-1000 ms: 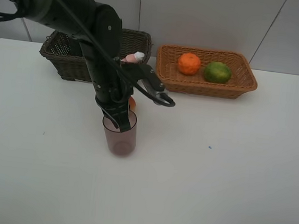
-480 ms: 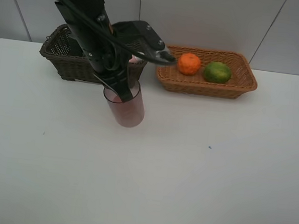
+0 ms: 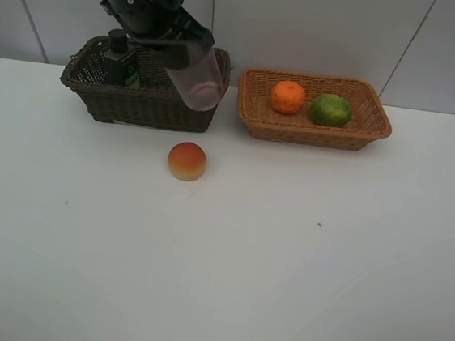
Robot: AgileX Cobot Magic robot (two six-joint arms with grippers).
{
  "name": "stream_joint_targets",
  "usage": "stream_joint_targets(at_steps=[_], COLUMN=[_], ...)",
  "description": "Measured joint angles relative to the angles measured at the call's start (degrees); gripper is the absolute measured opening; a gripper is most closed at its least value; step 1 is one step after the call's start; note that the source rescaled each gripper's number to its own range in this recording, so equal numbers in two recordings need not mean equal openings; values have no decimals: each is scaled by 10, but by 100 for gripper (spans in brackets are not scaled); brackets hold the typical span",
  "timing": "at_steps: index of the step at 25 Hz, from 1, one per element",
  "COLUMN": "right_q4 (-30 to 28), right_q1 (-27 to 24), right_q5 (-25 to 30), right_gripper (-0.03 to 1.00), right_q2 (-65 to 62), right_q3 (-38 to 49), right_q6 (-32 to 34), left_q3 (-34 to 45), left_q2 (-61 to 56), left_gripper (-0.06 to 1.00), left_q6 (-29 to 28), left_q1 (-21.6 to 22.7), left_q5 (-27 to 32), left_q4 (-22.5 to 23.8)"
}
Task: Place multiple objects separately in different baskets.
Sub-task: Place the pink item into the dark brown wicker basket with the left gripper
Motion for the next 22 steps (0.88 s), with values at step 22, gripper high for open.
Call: stream_joint_targets(at_steps=[22], right_q4=[0], right_q1=[0], right_q5=[0], right_gripper=[88], right_q2=[0], right_q3=[0], right_q6=[0], left_q3=[-53], left_q2=[48], left_gripper=[0], left_q6=[-174], left_q1=[98], left_q5=[-27], left_q4=[101])
